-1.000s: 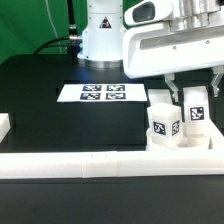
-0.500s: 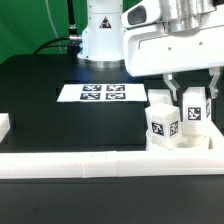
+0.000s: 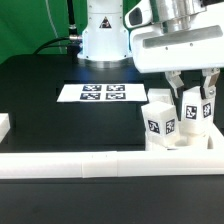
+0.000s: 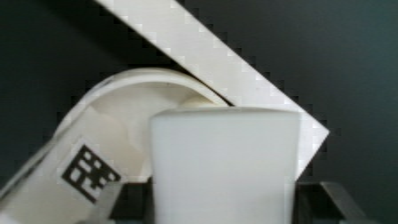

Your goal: Assemble stool

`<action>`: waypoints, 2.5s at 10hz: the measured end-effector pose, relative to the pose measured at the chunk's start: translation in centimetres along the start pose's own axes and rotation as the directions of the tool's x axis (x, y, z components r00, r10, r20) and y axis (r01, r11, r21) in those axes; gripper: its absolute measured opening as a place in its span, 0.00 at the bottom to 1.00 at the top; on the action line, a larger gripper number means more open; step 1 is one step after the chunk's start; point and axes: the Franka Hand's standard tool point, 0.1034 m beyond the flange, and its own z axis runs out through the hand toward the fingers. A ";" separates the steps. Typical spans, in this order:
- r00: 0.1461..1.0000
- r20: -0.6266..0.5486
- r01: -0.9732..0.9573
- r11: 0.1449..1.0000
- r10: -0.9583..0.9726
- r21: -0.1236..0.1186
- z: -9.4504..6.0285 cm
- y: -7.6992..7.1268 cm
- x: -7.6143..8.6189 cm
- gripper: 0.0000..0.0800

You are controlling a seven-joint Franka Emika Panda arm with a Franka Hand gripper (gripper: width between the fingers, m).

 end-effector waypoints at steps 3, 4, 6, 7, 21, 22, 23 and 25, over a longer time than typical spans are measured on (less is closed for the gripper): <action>0.938 0.022 -0.345 0.938 0.345 0.018 0.4 0.1 -1.4 0.42; 0.915 0.028 -0.404 0.915 0.403 0.019 0.4 0.1 -1.4 0.42; 0.866 0.037 -0.499 0.866 0.498 0.019 0.5 0.0 -1.6 0.42; 0.860 0.041 -0.510 0.860 0.509 0.018 0.5 0.0 -1.7 0.49; 0.939 0.027 0.342 0.940 -0.342 0.008 -0.8 -1.8 -2.5 0.81; 0.905 0.025 0.425 0.905 -0.425 0.008 -0.8 -1.9 -2.6 0.81; 0.877 0.024 0.480 0.877 -0.480 0.009 -0.8 -1.8 -2.5 0.81; 0.816 0.022 0.578 0.816 -0.578 0.011 -0.8 -1.8 -2.4 0.81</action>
Offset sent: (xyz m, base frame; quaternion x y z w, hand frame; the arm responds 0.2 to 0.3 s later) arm -0.0067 -0.0025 -0.0031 -0.0075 0.0145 0.1993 0.9798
